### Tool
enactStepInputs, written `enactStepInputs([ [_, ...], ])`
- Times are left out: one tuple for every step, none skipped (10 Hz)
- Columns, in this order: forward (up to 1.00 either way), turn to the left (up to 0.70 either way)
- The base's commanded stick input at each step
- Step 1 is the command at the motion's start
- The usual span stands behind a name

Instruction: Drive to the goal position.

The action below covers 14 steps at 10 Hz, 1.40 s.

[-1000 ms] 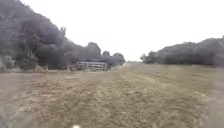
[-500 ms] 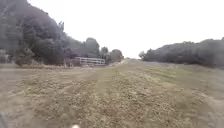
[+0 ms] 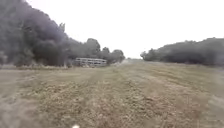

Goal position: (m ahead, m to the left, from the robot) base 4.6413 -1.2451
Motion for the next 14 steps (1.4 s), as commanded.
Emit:
enactStepInputs([
  [0.6, -0.01],
  [0.6, 0.0],
  [0.6, 0.0],
  [0.6, -0.03],
  [0.6, -0.09],
  [0.6, -0.09],
  [0.6, -0.07],
  [0.6, -0.02],
  [0.6, -0.01],
  [0.6, -0.01],
  [0.6, -0.02],
  [0.6, -0.03],
  [0.6, -0.05],
  [0.6, -0.06],
])
